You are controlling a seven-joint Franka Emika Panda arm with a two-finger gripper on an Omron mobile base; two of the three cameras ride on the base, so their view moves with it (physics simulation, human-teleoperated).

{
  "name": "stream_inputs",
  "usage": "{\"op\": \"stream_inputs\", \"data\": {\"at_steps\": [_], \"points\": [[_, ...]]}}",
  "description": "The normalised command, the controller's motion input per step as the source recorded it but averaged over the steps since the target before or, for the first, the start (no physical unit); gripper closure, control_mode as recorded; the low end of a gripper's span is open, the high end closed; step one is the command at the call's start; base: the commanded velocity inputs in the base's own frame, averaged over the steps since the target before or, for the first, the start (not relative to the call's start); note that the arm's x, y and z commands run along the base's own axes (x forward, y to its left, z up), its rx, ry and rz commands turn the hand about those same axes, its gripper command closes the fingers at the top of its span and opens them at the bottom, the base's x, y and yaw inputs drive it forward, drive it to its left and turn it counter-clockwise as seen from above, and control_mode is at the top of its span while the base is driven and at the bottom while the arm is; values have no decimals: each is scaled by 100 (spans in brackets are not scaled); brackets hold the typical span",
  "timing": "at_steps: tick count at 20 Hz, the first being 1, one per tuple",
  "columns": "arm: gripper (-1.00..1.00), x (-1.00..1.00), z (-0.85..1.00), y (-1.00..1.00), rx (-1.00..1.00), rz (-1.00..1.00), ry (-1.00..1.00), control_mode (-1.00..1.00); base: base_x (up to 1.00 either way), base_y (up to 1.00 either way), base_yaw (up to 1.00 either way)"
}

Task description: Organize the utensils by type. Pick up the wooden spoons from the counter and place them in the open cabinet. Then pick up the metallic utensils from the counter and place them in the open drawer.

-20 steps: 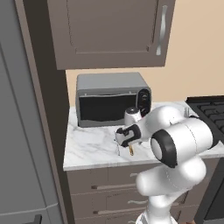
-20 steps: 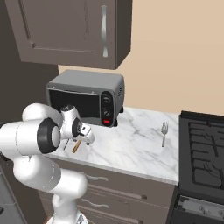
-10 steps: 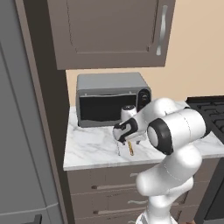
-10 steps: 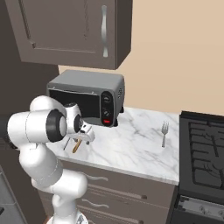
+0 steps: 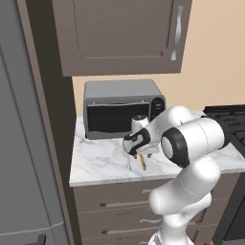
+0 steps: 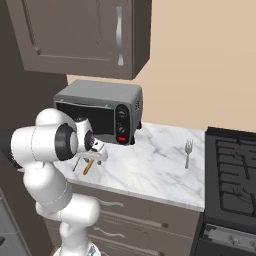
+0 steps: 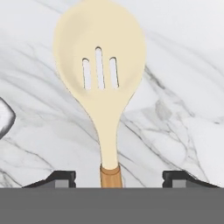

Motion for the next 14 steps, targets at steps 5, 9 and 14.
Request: {"op": "stream_inputs", "data": {"at_steps": [5,9,14], "points": [[100,-7,-22,-10,5,0,0,-100,0,0,0],[100,-13,1,-29,19,0,0,-100,0,0,0],[100,-20,32,-15,21,0,0,-100,0,0,0]]}}
